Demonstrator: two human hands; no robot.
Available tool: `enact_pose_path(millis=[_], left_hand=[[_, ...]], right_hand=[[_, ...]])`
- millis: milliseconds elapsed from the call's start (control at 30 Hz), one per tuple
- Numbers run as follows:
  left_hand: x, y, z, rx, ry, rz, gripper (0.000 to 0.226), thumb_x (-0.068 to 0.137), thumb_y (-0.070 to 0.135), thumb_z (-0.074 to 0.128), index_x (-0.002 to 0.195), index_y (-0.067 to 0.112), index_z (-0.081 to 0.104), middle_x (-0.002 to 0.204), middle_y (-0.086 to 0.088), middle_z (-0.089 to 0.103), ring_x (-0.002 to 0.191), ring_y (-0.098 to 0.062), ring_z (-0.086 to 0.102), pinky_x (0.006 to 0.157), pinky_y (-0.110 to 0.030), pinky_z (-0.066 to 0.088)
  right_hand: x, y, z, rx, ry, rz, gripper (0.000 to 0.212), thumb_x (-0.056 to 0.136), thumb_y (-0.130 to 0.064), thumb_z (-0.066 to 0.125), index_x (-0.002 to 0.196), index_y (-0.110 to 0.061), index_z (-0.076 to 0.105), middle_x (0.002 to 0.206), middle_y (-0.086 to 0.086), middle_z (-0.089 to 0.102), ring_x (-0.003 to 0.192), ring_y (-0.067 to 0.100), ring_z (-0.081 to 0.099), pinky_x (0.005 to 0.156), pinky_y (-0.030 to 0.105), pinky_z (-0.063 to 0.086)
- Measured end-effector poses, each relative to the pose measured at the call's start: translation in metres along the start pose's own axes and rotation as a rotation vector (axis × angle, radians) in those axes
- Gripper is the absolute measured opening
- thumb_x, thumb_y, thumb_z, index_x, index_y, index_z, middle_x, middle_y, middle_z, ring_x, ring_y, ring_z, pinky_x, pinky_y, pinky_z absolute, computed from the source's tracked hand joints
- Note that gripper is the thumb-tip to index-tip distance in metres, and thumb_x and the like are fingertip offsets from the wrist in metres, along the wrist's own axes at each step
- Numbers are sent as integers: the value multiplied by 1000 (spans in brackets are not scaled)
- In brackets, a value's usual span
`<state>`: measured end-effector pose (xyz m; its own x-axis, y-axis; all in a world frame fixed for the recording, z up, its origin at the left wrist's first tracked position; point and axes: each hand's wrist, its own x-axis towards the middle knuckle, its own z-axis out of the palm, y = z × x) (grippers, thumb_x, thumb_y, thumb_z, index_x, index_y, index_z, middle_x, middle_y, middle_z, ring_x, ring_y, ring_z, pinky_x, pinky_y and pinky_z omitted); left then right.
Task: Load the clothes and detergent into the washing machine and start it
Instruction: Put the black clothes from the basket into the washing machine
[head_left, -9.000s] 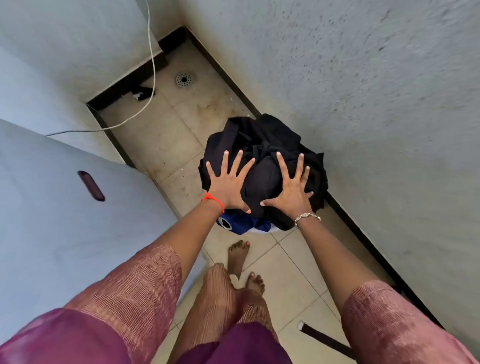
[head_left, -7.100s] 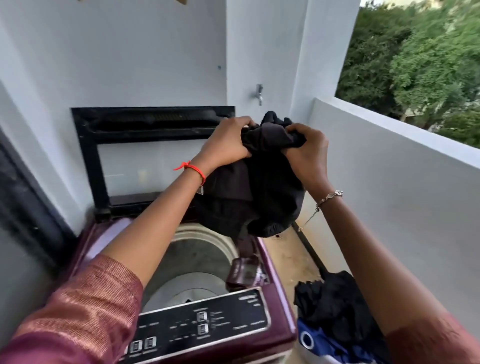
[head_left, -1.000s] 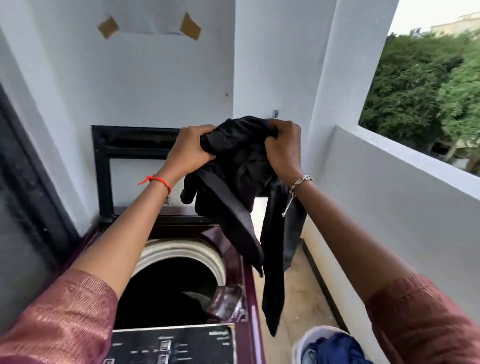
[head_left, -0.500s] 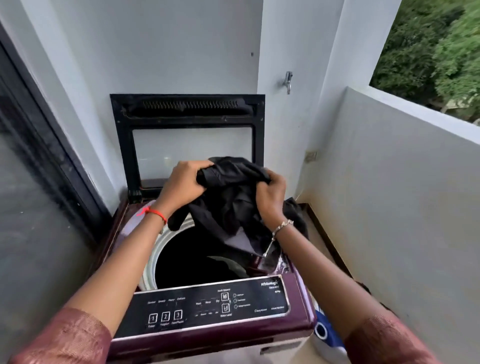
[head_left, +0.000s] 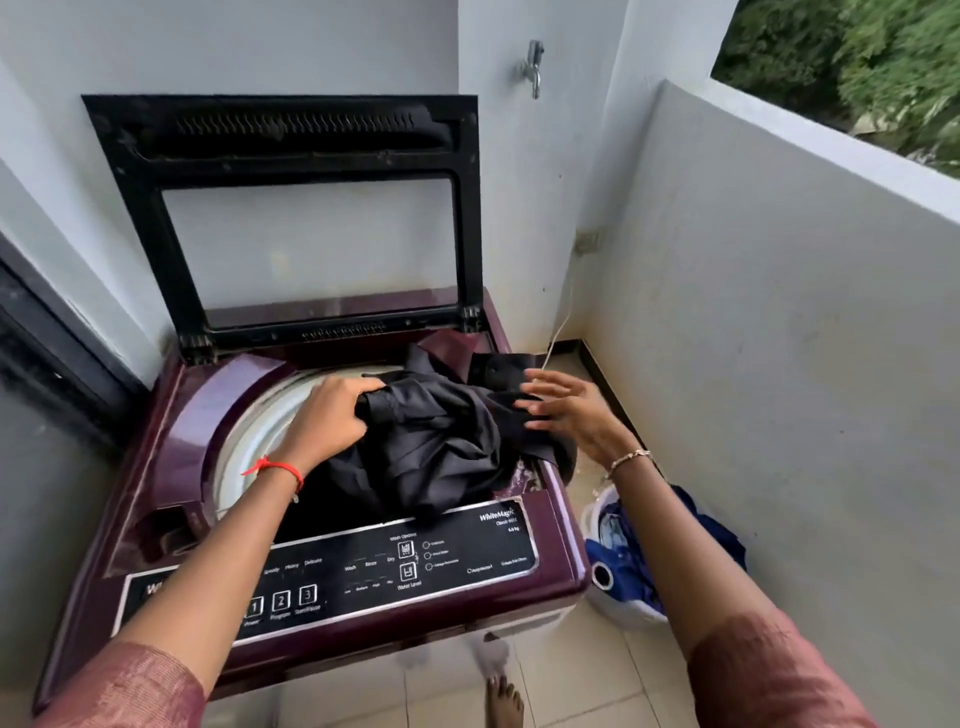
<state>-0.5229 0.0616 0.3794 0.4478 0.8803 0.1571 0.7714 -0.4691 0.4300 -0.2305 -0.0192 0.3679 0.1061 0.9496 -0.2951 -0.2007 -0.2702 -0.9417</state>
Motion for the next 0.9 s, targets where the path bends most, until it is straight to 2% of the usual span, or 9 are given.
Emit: enact_pose_path(millis=[100,233,300,400,500,633,700,800,900], left_hand=[[0,-4,6,-8,-16,-42,56,58,-10,54,103,21,70,96,-10,73,95,-32,66,74,-37,53],[0,-8,9,-25,-10,-72,57,59,-12,56,106,17,70,103,-9,73,100,-30,66,79,-36,53],[1,-12,10,-34,-14,-76,57,59,-13,56,106,15,70,104,-8,72,101,-28,66,81,-34,51],[0,-14,10,-48,-19,-94,59,58,-14,56,107,16,70,105,-7,72,101,-27,66,82,-34,52],[-1,-14,9,-74,18,-111,56,59,-16,57,106,11,70,103,-11,72,101,-29,66,83,-33,50],[-5,-12,3,-152,96,-127,44,61,-19,58,95,5,72,86,-11,73,89,-26,67,72,-27,46],[-5,-10,-4,-205,155,-106,35,61,-19,59,83,6,71,71,-7,68,76,-18,66,63,-25,43],[-5,-1,-18,-309,233,-134,29,63,-18,64,80,5,70,67,-3,63,62,11,53,57,-5,37],[-1,6,-37,-390,319,-154,32,63,-19,67,89,-2,70,73,0,68,73,8,55,60,3,36]], right_hand=[[13,13,-32,-302,238,-28,69,66,29,47,121,-12,55,115,15,43,66,18,50,45,14,45],[30,39,-52,-706,129,220,92,66,21,50,142,-26,31,143,16,24,115,34,45,48,19,45],[32,50,-51,-757,78,324,85,68,18,57,140,-18,32,135,16,38,115,33,46,53,24,42],[38,67,-48,-734,138,399,50,69,9,65,116,-1,53,105,19,60,93,33,59,61,38,53],[45,70,-46,-631,283,276,14,76,5,54,89,2,59,92,26,63,83,38,64,66,53,57],[47,34,-31,-418,362,72,29,83,6,41,86,-13,63,92,18,65,89,37,64,76,56,55],[50,7,-16,-329,362,-13,35,83,5,41,80,-20,66,90,16,67,88,38,65,73,55,56],[47,-43,18,-118,310,-60,39,87,11,31,85,-15,60,79,12,60,71,30,61,59,43,55],[42,-82,54,93,234,-87,32,94,4,31,88,-11,59,75,11,61,67,26,59,60,39,51]])
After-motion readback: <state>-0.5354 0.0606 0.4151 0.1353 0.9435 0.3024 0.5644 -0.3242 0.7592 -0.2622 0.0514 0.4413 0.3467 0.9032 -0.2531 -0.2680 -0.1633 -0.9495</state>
